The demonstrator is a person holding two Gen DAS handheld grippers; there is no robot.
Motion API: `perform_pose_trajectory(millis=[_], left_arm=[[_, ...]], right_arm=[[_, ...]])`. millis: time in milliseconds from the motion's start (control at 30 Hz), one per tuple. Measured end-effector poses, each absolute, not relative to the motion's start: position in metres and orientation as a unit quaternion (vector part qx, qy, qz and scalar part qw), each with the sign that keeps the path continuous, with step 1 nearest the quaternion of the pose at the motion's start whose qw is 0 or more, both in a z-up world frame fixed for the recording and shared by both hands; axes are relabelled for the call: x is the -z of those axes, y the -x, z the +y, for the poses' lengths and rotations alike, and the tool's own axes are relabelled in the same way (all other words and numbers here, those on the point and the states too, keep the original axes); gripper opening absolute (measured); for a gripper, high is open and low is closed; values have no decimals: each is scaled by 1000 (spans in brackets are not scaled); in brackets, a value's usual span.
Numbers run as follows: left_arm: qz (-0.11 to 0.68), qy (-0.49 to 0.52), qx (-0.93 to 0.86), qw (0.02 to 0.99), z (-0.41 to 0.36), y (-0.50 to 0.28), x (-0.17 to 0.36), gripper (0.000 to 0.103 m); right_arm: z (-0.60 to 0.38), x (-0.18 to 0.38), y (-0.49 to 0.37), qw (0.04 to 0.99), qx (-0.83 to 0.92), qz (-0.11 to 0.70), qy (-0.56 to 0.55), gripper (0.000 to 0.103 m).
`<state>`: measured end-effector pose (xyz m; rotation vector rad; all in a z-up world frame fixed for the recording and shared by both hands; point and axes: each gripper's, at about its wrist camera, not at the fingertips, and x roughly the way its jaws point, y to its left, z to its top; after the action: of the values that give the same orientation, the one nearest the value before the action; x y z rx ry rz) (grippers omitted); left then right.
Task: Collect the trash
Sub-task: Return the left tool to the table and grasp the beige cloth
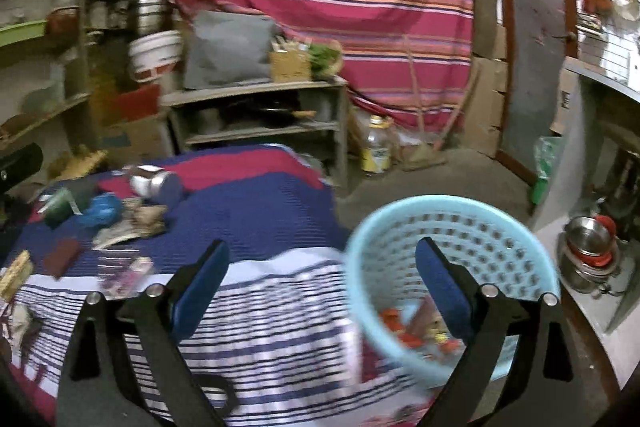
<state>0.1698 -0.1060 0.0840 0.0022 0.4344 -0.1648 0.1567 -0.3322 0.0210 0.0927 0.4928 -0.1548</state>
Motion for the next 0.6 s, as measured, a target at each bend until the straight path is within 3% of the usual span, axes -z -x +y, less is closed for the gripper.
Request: perform_pose_trajectory(millis=[600], left_arm=[[285,15,-36,958,51,-129,-22,97]], right_arm=[[-218,0,-145,967,4,255,-3,97]])
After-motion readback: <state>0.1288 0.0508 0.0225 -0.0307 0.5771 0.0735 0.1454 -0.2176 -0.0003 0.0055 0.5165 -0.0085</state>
